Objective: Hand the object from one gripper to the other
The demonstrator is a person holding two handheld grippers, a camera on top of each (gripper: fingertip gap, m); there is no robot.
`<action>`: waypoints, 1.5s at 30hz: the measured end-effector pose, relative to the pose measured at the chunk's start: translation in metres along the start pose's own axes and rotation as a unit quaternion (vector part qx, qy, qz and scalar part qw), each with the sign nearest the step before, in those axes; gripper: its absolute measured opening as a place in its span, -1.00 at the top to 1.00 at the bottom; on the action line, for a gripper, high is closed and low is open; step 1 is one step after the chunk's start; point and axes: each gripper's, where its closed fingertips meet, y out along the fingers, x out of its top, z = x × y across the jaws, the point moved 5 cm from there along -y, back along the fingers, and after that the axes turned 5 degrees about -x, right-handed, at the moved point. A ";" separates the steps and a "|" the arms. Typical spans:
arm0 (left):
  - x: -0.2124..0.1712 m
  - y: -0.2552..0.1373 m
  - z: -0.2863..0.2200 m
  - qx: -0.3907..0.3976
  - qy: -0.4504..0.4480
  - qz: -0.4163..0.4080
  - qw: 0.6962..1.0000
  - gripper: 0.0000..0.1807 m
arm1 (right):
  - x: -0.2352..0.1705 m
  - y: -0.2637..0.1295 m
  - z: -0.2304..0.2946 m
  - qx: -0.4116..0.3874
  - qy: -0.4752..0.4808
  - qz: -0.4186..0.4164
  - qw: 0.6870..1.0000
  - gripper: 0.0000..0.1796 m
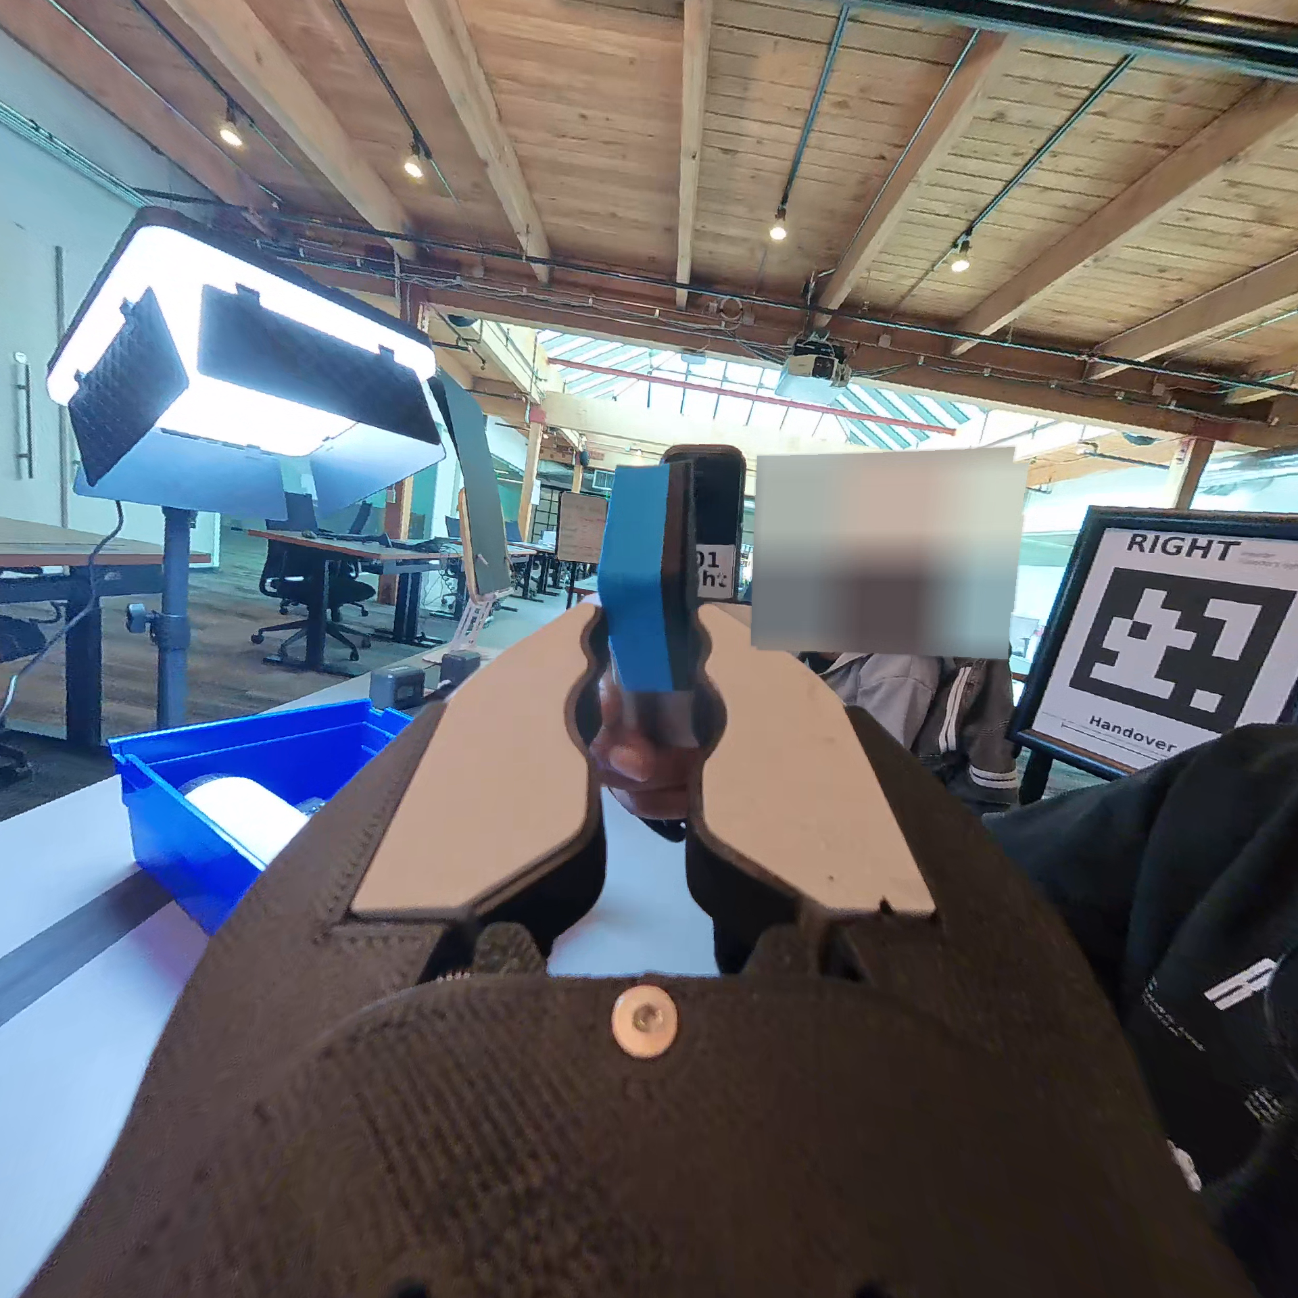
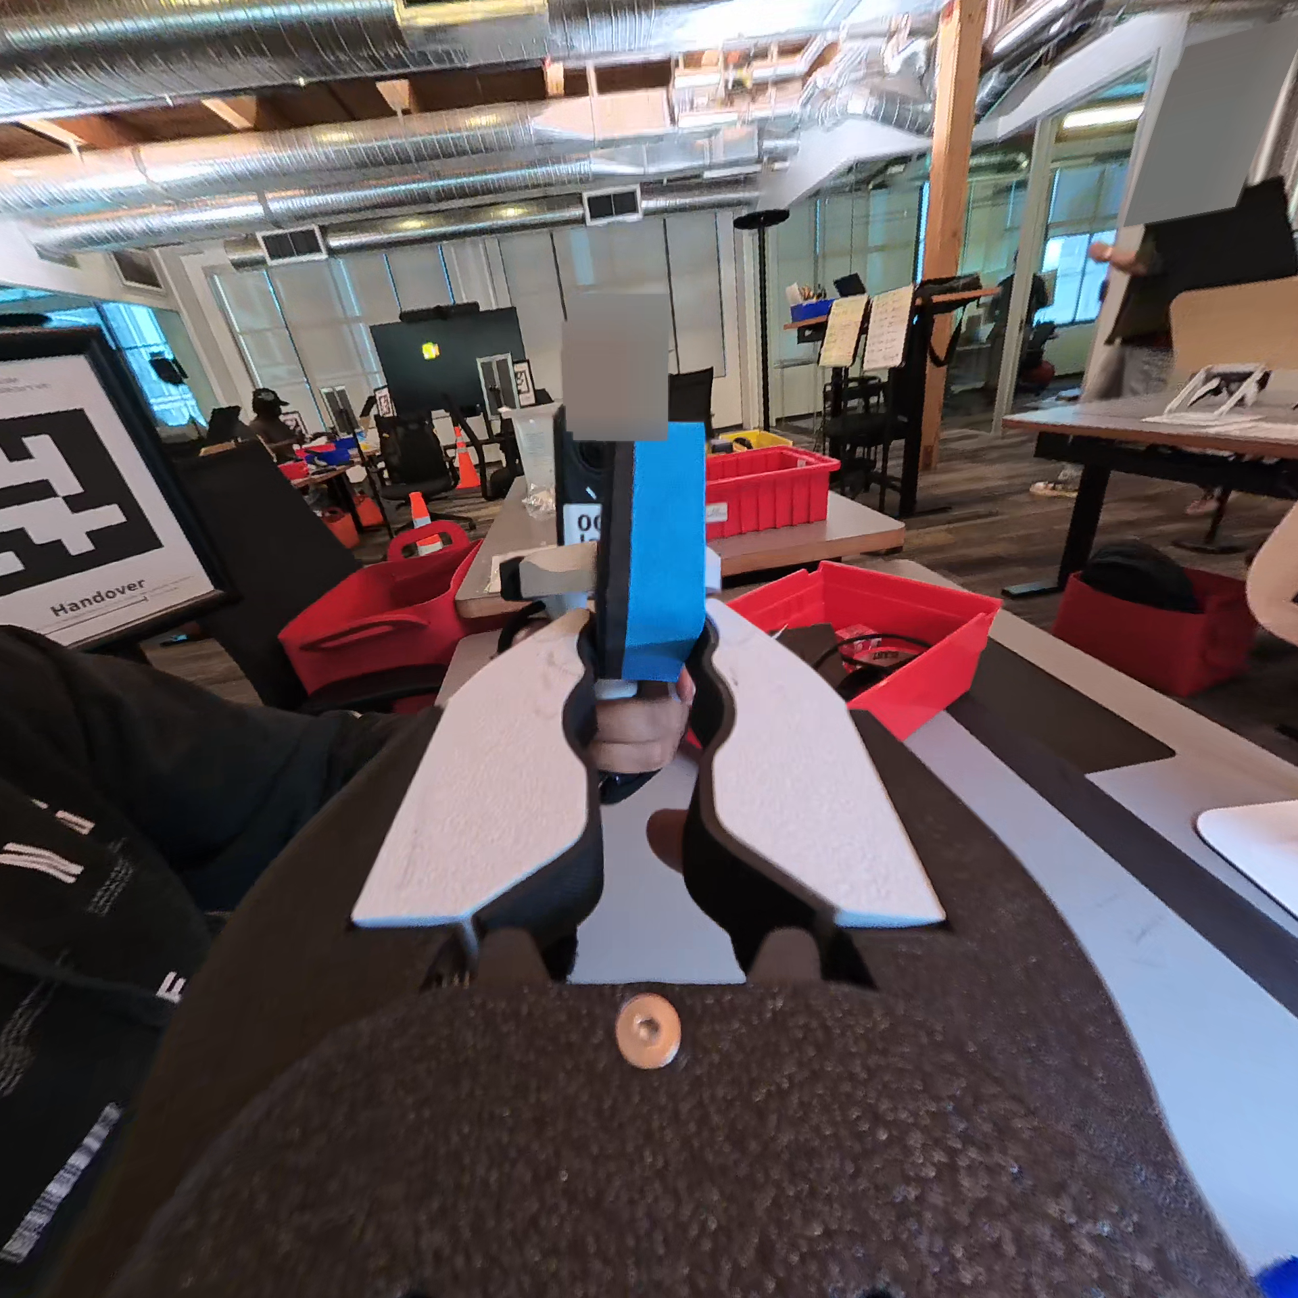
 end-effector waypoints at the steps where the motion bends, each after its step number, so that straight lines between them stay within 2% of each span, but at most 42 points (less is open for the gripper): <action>1: -0.001 0.000 0.000 -0.004 -0.003 0.008 1.000 0.76 | 0.000 -0.002 0.000 0.002 0.000 0.011 1.000 0.75; 7: -0.005 -0.003 -0.004 -0.015 0.025 0.098 0.995 0.64 | -0.009 -0.012 0.005 0.002 -0.034 0.115 0.993 0.75; 10: -0.011 0.000 -0.004 -0.003 0.049 0.124 0.991 0.74 | -0.010 -0.010 0.004 -0.006 -0.042 0.112 0.993 0.74; 13: -0.006 0.001 -0.005 0.001 0.050 0.082 0.995 0.75 | -0.001 -0.009 0.003 0.004 -0.031 0.044 0.999 0.74; 15: -0.001 0.001 -0.005 0.004 0.044 0.031 0.999 0.75 | 0.002 -0.007 0.002 0.014 -0.015 0.008 1.000 0.66; 18: 0.001 0.001 -0.002 0.005 0.012 -0.014 1.000 0.76 | 0.001 -0.002 0.000 0.008 -0.012 -0.015 1.000 0.67; 19: 0.000 0.002 -0.001 0.006 0.010 -0.020 1.000 0.75 | 0.001 -0.001 0.000 0.005 -0.009 -0.022 1.000 0.74; 22: -0.002 0.003 0.000 0.013 0.009 -0.026 1.000 0.75 | 0.002 -0.003 -0.002 0.003 -0.005 -0.015 1.000 0.75; 30: -0.017 -0.001 -0.002 0.007 0.051 0.151 0.987 0.63 | -0.007 -0.016 -0.001 -0.016 -0.026 0.109 0.994 0.75; 32: -0.019 0.000 0.000 0.022 0.064 0.160 0.985 0.73 | -0.008 -0.015 -0.001 -0.021 -0.033 0.116 0.992 0.75; 35: -0.016 0.003 0.000 0.016 0.048 0.113 0.992 0.74 | 0.000 -0.015 -0.002 -0.015 -0.033 0.064 0.997 0.75; 37: -0.013 0.005 0.001 0.013 0.023 0.054 0.998 0.75 | 0.007 -0.014 -0.002 -0.010 -0.020 0.009 1.000 0.73; 40: -0.009 0.006 0.002 0.004 -0.027 -0.038 0.999 0.75 | 0.006 -0.008 -0.005 -0.006 -0.001 -0.021 1.000 0.67; 43: -0.014 0.008 0.006 0.016 -0.053 -0.059 0.997 0.75 | 0.006 -0.005 -0.007 -0.009 0.014 -0.046 0.999 0.75; 45: -0.016 0.009 0.007 0.021 -0.045 -0.052 0.997 0.74 | 0.006 -0.007 -0.009 -0.008 0.016 -0.034 0.999 0.76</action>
